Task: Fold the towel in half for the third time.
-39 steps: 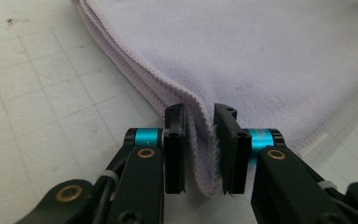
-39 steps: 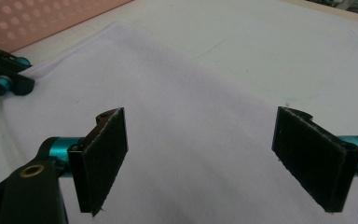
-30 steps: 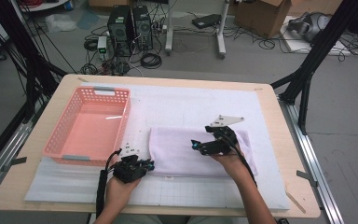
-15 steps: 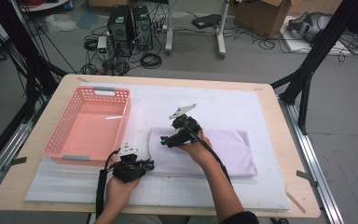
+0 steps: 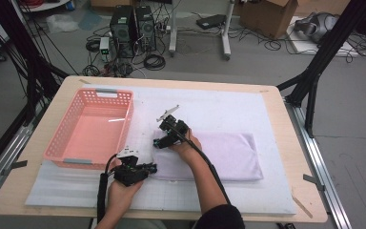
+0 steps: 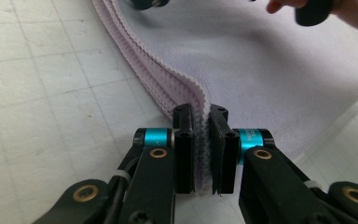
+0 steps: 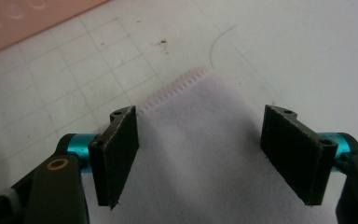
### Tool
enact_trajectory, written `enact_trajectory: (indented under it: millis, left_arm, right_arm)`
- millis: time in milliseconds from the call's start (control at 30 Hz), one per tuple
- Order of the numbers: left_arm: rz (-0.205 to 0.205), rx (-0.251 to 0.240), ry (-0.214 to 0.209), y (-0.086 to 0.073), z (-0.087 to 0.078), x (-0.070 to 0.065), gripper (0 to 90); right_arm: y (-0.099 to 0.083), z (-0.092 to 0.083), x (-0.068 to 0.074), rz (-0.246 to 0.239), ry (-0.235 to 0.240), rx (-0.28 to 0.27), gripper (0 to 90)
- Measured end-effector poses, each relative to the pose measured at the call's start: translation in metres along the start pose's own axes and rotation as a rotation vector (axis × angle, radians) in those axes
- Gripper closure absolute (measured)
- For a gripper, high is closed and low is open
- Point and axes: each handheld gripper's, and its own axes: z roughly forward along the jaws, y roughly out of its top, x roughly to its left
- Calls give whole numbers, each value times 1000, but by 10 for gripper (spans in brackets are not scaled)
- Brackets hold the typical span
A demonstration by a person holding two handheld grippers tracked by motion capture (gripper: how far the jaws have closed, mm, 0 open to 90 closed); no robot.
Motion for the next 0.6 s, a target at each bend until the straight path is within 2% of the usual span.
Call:
enact_trajectory:
  millis: [133,233,367,433,500,600]
  left_arm:
    - [-1,-1,1,0,0,0,817]
    - [-3,-1,-2,0,0,0,818]
    - [-5,2,-6,0,0,1,822]
    - [10,11,2,2,0,0,827]
    - [27,22,10,4,-2,-2,834]
    - [33,9,4,8,-9,-4,838]
  right_arm:
    - [2,5,0,-1,6,-1,269]
    - [5,7,1,-28,11,11,378]
    - [7,5,7,-77,20,27,651]
    - [7,3,10,-80,22,29,785]
    - [6,3,11,-91,19,20,818]
    - [5,1,9,-83,47,-10,829]
